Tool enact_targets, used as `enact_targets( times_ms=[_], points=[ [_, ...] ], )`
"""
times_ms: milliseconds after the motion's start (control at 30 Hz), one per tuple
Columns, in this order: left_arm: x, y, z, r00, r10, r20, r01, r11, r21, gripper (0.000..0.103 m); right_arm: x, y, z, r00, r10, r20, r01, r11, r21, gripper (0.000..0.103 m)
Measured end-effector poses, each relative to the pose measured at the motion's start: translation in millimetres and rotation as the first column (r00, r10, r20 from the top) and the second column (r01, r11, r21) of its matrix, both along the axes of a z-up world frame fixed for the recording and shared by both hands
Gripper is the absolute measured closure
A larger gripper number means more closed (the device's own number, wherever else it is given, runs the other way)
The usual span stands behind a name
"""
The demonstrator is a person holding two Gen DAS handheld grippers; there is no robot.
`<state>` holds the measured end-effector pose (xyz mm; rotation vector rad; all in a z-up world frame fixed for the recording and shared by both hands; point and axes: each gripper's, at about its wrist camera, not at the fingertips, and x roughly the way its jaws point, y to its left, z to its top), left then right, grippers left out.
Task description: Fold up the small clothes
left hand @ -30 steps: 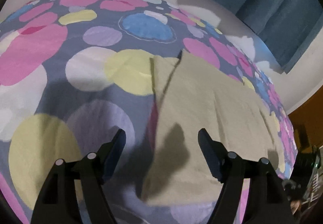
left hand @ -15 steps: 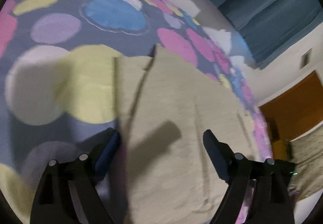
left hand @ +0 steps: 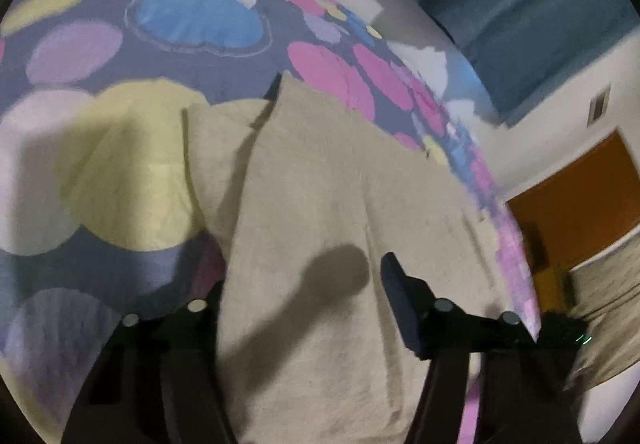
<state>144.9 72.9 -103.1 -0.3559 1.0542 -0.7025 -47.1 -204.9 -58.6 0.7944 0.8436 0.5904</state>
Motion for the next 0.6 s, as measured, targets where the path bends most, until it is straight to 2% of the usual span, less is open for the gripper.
enact_targets(
  times_ms=[133,167,267,367,467,600],
  points=[
    [4,7,-6,0.999,0.019,-0.046,-0.020,0.999,-0.029,0.052,1,1,0,1.000,0.001,-0.004,-0.001,1.000,-0.004,0.009],
    [5,7,-5,0.998,0.025,-0.049,-0.026,0.999,-0.025,0.057,2,2,1,1.000,0.001,-0.004,-0.001,1.000,-0.005,0.009],
    [7,-5,-1,0.999,0.011,-0.050,-0.009,0.999,0.039,0.088,3,1,1,1.000,0.001,0.001,-0.001,1.000,-0.001,0.009],
    [8,-13,11,0.999,0.038,-0.026,-0.036,0.994,0.102,0.089,4,0,0,1.000,0.002,0.001,-0.002,1.000,0.008,0.009],
    [7,-21,38,0.998,0.068,0.010,-0.069,0.994,0.083,0.090,3,0,-1,1.000,0.002,0.001,-0.002,1.000,0.008,0.009],
    [-1,-50,79,0.995,0.057,0.082,-0.063,0.995,0.076,0.090,3,0,-1,1.000,0.000,0.004,0.000,1.000,0.009,0.009]
  ],
)
